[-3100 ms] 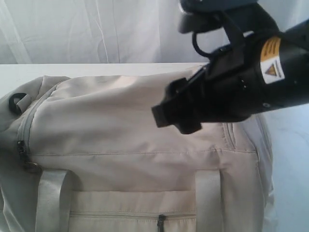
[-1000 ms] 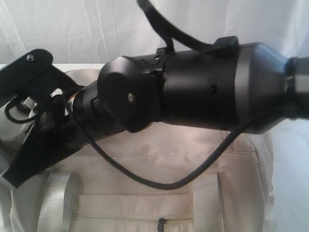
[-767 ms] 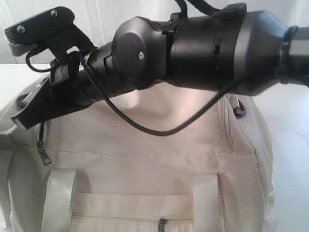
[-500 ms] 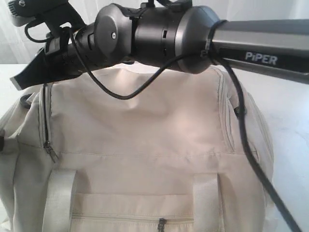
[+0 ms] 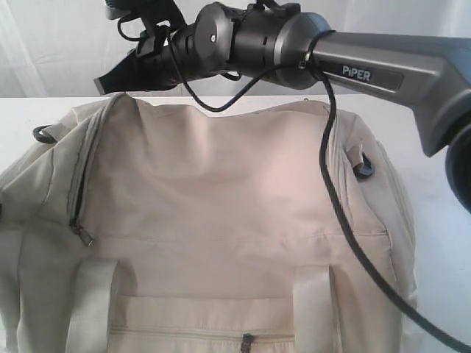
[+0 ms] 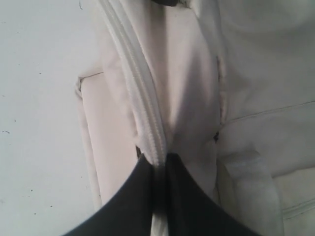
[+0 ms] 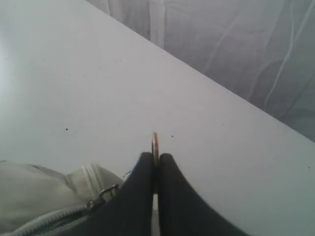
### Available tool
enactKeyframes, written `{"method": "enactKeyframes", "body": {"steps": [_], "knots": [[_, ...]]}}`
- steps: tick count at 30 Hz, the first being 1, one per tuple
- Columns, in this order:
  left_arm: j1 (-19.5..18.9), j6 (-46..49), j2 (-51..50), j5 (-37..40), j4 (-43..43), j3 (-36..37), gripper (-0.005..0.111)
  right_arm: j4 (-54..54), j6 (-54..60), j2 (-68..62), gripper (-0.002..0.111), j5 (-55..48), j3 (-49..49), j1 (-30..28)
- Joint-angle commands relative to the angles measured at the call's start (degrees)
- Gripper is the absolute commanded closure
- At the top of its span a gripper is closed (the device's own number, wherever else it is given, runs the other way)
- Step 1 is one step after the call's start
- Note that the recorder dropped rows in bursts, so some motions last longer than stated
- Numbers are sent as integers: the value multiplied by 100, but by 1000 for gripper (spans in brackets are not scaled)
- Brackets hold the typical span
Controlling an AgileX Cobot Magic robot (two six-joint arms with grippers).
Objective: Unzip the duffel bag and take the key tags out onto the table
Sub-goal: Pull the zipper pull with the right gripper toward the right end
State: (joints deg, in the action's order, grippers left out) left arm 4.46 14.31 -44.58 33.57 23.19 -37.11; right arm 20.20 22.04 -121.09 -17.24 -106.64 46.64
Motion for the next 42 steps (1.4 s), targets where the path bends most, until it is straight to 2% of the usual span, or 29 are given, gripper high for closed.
{"method": "enactKeyframes", "body": {"steps": [1,3,8,15,30,36,40,42], "knots": [[30,-315,261,316,-367,40,106,-271,-54,265,108,-110,-68,-415],[30,-313,261,303,-367,40,106,-368,-417,376,108,-424,-68,-657],[30,-313,261,205,-396,40,106,-1762,-1497,570,108,-1410,-54,-1075],[30,-857,261,86,-932,40,106,-2644,-1786,917,108,-2243,63,-1523],[30,-1009,161,-109,-1034,40,106,-3406,-1845,2769,108,-2319,2200,-2556],[30,-1025,91,-215,-1034,40,106,-3650,-1856,3898,108,-2403,2865,-2615],[30,-1025,54,-230,-1043,40,106,-4406,-2419,4311,108,-2403,3476,-2615],[30,-1082,54,-260,-1043,40,106,-4386,-2579,4384,108,-2320,3718,-2615]]}}
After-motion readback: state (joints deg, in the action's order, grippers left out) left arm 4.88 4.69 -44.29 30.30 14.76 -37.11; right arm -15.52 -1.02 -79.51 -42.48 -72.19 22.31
